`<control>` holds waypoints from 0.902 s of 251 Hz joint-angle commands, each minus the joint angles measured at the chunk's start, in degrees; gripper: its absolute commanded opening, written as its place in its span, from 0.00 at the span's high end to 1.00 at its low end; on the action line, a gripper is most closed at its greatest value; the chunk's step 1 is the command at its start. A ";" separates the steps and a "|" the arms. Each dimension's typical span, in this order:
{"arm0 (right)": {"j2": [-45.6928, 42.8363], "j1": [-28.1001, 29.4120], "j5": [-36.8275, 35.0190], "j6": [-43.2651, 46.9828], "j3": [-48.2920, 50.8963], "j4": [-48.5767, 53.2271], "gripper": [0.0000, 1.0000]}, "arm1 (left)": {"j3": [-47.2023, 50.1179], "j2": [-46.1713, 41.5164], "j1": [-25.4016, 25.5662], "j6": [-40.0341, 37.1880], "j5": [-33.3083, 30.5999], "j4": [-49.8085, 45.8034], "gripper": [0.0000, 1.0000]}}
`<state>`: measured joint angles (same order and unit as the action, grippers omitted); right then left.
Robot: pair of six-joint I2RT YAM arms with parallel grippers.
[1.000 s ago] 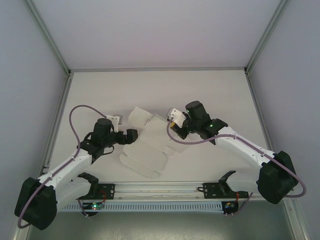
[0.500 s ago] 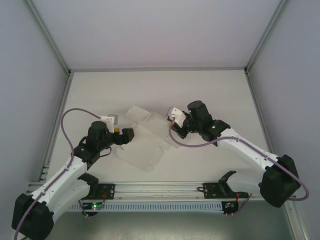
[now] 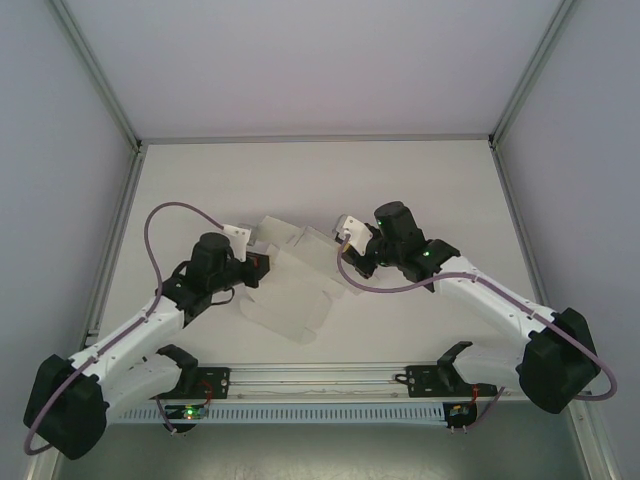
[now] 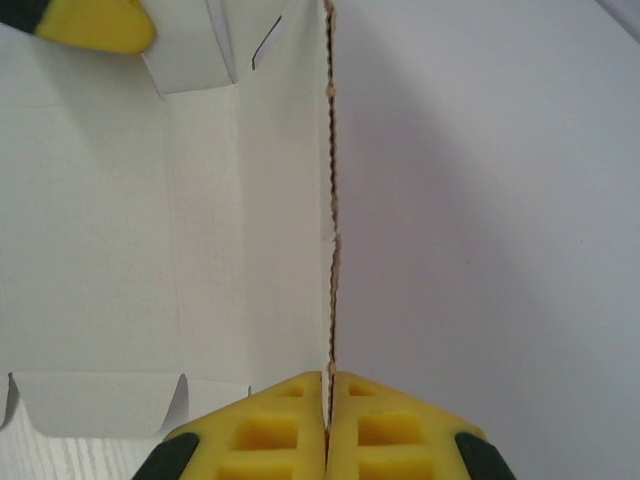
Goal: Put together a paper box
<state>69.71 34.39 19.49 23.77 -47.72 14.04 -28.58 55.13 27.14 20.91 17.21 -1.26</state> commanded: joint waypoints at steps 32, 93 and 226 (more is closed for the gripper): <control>1.01 2.72 -1.44 -1.57 -0.96 -0.86 1.00 | -3.00 1.26 11.74 -7.64 -18.61 0.00 1.00; 2.01 7.14 -8.95 -0.10 -1.68 -0.37 1.00 | -7.56 11.73 21.42 -9.21 -31.80 1.54 1.00; 2.58 7.67 -17.24 8.07 1.70 -1.53 1.00 | -8.64 9.50 26.23 4.35 -42.86 -8.45 0.62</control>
<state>71.44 40.80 3.79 26.55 -47.81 15.53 -38.06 72.38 52.45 17.91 -22.41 -5.43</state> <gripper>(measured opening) 0.047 0.225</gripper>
